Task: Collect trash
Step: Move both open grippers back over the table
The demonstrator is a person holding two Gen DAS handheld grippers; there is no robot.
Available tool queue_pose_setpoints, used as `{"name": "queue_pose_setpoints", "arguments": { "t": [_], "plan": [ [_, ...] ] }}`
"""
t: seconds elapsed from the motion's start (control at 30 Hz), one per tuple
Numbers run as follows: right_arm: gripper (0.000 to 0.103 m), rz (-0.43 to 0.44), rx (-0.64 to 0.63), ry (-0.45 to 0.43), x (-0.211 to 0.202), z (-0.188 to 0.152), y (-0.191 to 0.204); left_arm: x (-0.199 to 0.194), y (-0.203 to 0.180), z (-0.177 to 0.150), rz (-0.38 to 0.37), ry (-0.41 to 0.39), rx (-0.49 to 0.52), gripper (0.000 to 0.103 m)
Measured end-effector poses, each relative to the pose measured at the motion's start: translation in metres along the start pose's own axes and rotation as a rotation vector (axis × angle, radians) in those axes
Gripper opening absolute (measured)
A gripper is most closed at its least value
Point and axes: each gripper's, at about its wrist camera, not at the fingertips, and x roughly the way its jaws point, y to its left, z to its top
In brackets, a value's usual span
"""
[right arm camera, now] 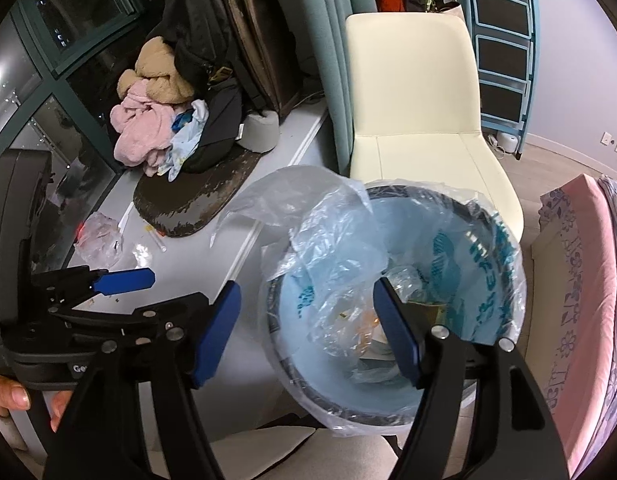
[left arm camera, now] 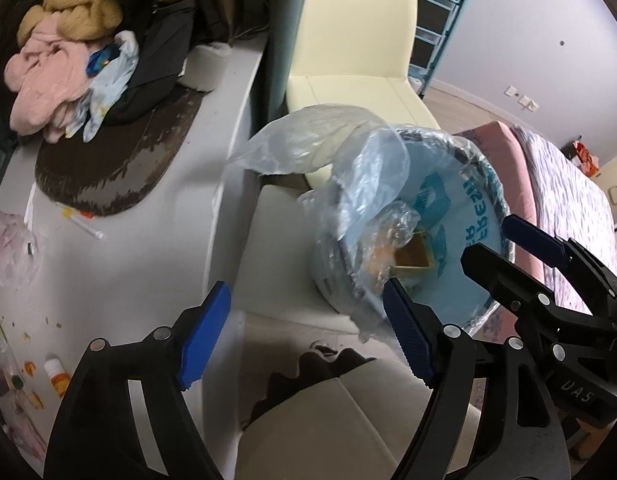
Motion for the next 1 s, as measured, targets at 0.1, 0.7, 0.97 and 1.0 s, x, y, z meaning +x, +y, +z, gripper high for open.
{"name": "queue_pose_setpoints", "arguments": {
  "t": [0.1,0.7,0.97,1.0],
  "plan": [
    [0.066,0.007,-0.011,0.005,0.003,-0.001,0.01,-0.003,0.01,-0.005,0.004,0.004,-0.019,0.076],
    [0.066,0.123,-0.194,0.085,0.029,-0.018,0.115,-0.035,0.112,-0.076,0.082,0.004,-0.244,0.076],
    [0.066,0.181,-0.303,0.146,0.042,-0.039,0.171,-0.048,0.156,-0.125,0.103,0.013,-0.373,0.076],
    [0.066,0.188,-0.321,0.155,0.044,-0.042,0.179,-0.049,0.16,-0.131,0.102,0.014,-0.389,0.076]
  ]
}}
